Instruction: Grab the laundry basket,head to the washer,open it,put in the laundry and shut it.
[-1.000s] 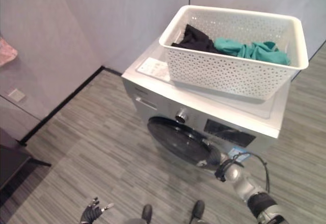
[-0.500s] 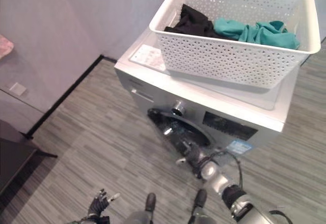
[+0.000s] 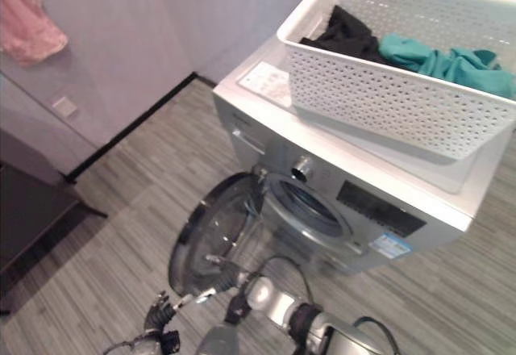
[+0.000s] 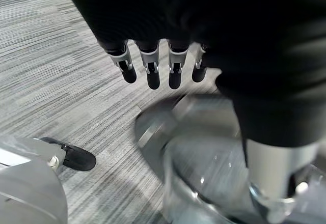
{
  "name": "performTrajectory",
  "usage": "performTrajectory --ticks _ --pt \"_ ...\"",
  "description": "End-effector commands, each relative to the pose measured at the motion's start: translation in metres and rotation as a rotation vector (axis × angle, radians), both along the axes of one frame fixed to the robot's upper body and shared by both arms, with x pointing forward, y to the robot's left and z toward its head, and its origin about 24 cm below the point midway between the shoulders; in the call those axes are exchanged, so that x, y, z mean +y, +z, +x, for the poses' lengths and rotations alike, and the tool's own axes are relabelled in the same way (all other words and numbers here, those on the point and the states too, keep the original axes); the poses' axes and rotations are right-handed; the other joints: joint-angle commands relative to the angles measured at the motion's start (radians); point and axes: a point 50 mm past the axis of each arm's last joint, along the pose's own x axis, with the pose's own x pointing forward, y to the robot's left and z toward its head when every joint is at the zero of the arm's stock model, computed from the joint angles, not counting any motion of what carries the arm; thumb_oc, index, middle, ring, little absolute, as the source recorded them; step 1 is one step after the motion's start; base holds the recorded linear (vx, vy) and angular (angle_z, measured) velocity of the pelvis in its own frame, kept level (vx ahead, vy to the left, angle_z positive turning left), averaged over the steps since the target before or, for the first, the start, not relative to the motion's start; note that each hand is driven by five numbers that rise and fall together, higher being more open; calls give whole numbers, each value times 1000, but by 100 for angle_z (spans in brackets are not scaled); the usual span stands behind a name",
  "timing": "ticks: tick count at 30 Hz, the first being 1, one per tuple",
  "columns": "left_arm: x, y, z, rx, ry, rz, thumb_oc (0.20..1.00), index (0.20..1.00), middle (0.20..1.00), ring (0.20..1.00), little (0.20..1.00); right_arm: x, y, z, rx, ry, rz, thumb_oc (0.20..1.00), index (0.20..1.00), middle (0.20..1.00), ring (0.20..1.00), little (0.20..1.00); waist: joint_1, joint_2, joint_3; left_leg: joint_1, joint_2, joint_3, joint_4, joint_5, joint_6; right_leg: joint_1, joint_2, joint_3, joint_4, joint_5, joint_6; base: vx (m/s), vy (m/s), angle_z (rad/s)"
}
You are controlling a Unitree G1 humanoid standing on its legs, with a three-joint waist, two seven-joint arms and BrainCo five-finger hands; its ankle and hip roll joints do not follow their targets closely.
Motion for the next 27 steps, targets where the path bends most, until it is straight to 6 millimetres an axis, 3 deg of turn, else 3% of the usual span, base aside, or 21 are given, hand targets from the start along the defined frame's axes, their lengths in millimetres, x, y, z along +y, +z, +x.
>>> performTrajectory --ticks 1,3,5,6,7,8,9,10,11,13,14,19,21,23,24,27 --pt "13 12 17 -67 -77 80 1000 1000 1000 1000 1000 24 28 10 -52 11 133 1000 1000 1000 1000 1000 -11 -72 19 8 -26 35 -11 102 36 92 -74 132 8 -167 67 31 -4 9" --pt "13 27 30 -146 -170 109 1000 1000 1000 1000 1000 8 21 15 -57 -9 91 1000 1000 1000 1000 1000 -21 -74 13 15 -28 41 -11 96 37 100 -75 133 8 -165 70 35 17 6" --pt "10 57 49 -283 -374 139 1000 1000 1000 1000 1000 -21 6 18 -29 -59 29 1000 1000 1000 1000 1000 -36 -69 5 26 -26 56 -11 79 38 106 -77 136 8 -163 76 85 64 9" --pt "7 113 68 -455 -635 172 1000 1000 1000 1000 1000 -67 -24 12 45 -144 -105 1000 1000 1000 1000 1000 -56 -57 -10 45 -22 80 -11 56 43 112 -79 141 8 -157 87 90 81 -4" --pt "8 113 68 -453 -635 173 1000 1000 1000 1000 1000 -67 -24 12 46 -144 -104 1000 1000 1000 1000 1000 -57 -60 -13 40 -24 80 -11 59 44 108 -80 141 8 -155 87 131 100 -34" --pt "-7 138 81 -525 -780 126 1000 1000 1000 1000 1000 -100 -44 4 104 -210 -208 1000 1000 1000 1000 1000 -76 -52 -19 60 -24 99 -11 37 48 118 -81 144 8 -155 94 123 168 -45" --pt "-30 154 93 -513 -1053 -36 1000 1000 1000 1000 1000 -143 -61 -9 169 -268 -314 1000 1000 1000 1000 1000 -143 -53 -35 80 -33 142 -11 6 52 116 -91 167 8 -143 110 154 192 -43" --pt "-36 157 98 -517 -1104 -74 1000 1000 1000 1000 1000 -152 -64 -15 178 -266 -333 1000 1000 1000 1000 1000 -164 -56 -40 90 -34 155 -11 -10 51 118 -92 175 8 -143 112 118 209 -36" --pt "-50 156 107 -473 -1234 -95 1000 1000 1000 1000 1000 -168 -69 -20 194 -288 -376 1000 1000 1000 1000 1000 -200 -63 -50 92 -38 176 -11 -22 52 110 -97 191 8 -136 119 62 120 -46" --pt "-60 152 124 -403 -1329 -76 1000 1000 1000 1000 1000 -195 -70 -23 182 -326 -437 1000 1000 1000 1000 1000 -247 -66 -58 96 -47 201 -11 -40 54 97 -105 210 8 -125 130 53 162 -66" --pt "-79 137 137 -264 -1391 -167 1000 1000 1000 1000 1000 -230 -69 -26 184 -415 -519 1000 1000 1000 1000 1000 -311 -69 -60 92 -58 229 -11 -52 61 73 -114 236 8 -109 142 37 184 -83" --pt "-137 102 139 -149 -1434 -259 1000 1000 1000 1000 1000 -261 -64 -27 190 -530 -556 1000 1000 1000 1000 1000 -403 -98 -69 53 -75 270 -11 -60 73 -4 -125 291 8 -81 149 7 100 -51" --pt "-149 85 136 -98 -1365 -270 1000 1000 1000 1000 1000 -264 -63 -29 187 -552 -547 1000 1000 1000 1000 1000 -431 -119 -66 35 -82 275 -11 -64 79 -31 -128 305 8 -74 151 -37 43 -23" --pt "-150 78 135 -73 -1336 -250 1000 1000 1000 1000 1000 -265 -62 -30 186 -558 -543 1000 1000 1000 1000 1000 -441 -128 -73 15 -88 276 -11 -63 81 -55 -132 310 8 -66 151 -41 26 -16" --pt "-125 64 142 7 -1250 -55 1000 1000 1000 1000 1000 -267 -59 -31 180 -583 -519 1000 1000 1000 1000 1000 -446 -144 -65 -4 -95 278 -11 -62 86 -77 -132 322 8 -55 151 -37 34 -9" --pt "-78 47 139 169 -1184 219 1000 1000 1000 1000 1000 -267 -56 -34 181 -622 -472 1000 1000 1000 1000 1000 -440 -160 -60 -19 -101 281 -11 -58 90 -93 -137 324 8 -46 150 -8 18 -2"
